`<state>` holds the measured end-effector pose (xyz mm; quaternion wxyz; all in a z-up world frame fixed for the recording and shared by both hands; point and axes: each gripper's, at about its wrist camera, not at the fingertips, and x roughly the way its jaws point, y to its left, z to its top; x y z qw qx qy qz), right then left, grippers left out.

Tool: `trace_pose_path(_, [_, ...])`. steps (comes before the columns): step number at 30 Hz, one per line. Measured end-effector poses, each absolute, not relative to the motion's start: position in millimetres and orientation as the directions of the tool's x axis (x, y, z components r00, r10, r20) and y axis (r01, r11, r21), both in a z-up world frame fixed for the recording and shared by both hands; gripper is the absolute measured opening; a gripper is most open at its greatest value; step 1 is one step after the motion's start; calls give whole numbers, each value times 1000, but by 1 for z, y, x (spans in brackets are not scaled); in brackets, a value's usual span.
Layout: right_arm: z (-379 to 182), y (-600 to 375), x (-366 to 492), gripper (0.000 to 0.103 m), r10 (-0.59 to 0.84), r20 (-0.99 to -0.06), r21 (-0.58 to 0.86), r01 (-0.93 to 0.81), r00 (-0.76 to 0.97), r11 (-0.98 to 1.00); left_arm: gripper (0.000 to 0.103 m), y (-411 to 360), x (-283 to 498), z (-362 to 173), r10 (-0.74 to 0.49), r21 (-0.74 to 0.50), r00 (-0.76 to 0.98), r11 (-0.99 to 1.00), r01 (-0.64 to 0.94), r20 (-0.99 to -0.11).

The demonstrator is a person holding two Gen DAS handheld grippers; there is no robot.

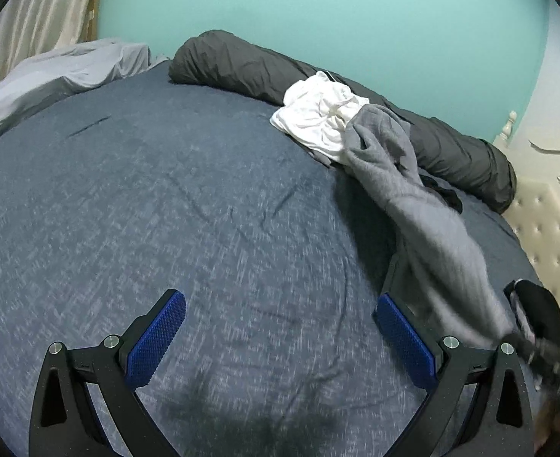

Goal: Fold clothes
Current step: 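Grasp the grey sweatshirt with the right gripper and pull it out of the pile, then drag the grey sweatshirt across the bed with the right gripper, then open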

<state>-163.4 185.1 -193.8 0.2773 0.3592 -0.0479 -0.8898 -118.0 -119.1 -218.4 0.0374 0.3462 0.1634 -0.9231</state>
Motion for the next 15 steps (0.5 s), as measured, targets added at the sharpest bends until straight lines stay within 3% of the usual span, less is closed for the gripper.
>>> trace_pose_path(10, [-244, 224, -160, 5, -481, -660, 416, 253, -576, -873, 103, -103, -122, -265, 85, -269, -727, -953, 141, -682])
trace_pose_path(11, [-244, 230, -162, 11, -471, -658, 419, 233, -588, -877, 103, -102, -124, -270, 87, -267, -724, -954, 138, -685])
trace_pose_path(14, [-243, 244, -172, 43, -441, -644, 425, 188, -625, -886, 103, -98, -133, -284, 98, -263, -710, -956, 127, -697])
trace_pose_path(15, [-243, 248, -178, 47, -433, -643, 425, 175, -631, -888, 103, -95, -136, -286, 101, -260, -708, -958, 120, -699])
